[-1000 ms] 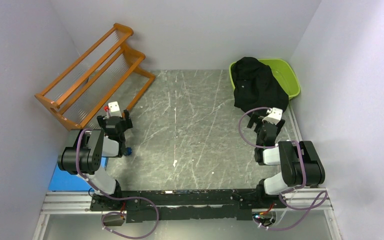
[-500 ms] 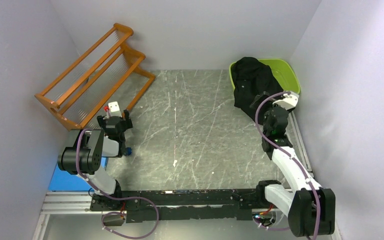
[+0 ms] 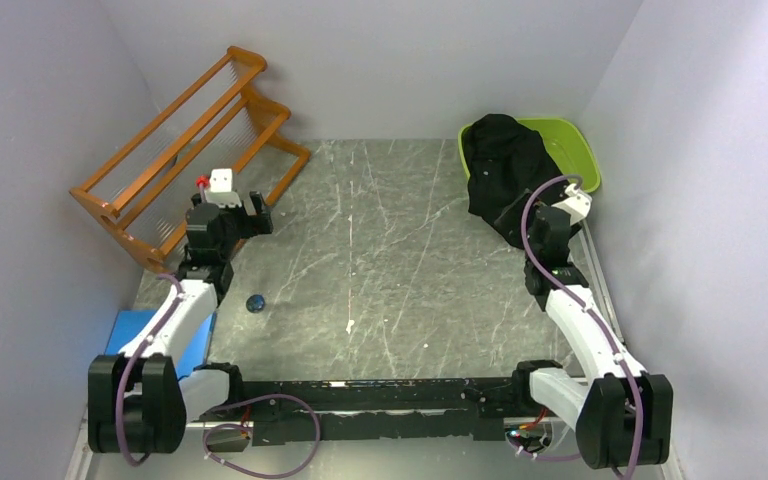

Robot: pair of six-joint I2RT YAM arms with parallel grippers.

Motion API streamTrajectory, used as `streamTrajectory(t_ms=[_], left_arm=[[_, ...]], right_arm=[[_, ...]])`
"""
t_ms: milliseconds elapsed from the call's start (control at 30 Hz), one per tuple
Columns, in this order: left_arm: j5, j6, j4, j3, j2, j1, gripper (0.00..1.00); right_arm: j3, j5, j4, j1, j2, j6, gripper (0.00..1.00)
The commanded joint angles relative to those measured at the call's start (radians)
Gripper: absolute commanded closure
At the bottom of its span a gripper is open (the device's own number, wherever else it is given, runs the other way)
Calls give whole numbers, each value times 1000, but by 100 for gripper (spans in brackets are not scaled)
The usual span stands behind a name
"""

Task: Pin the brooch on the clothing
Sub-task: Pick up the clothes from the bin.

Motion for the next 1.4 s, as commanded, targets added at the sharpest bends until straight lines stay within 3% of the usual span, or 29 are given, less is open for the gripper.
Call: streamTrajectory(t_ms=[0,200,333,433,600,733,967,1067,1133,1233,1300,1367], left_arm=[[335,-123,-344,137,-58,-4,4],[526,-239,-672,446,24,-3,4],[469,-186,-977,737,148,-3,4],[363,-162,-1075,858,189,-3,4],[268,-147,-965,745,129,-4,4],[295,-154,-816,605,73,2,4],[364,-168,-776,556,71,9,4],[434,-190,-738,512,71,9,4],[446,-197,-737,509,83,10,4],[479,-188,-760,531,115,9,4],[482,-184,-777,541,126,9,4],[472,-186,-776,535,122,10,4]], right_arm=[[70,-68,6,-7,35,12,0],[273,-94,-162,-28,223,-8,1],[333,-148,-201,-84,327,35,1],[319,-256,-172,-167,390,83,2],[295,-381,-90,-236,454,93,7],[308,-394,-60,-237,472,79,12],[366,-454,-10,-237,579,95,20],[394,-477,-6,-237,641,97,40],[403,-485,-2,-236,670,102,47],[414,-510,-17,-237,670,92,84],[403,-510,-11,-237,634,92,100],[405,-504,-16,-237,590,86,100]])
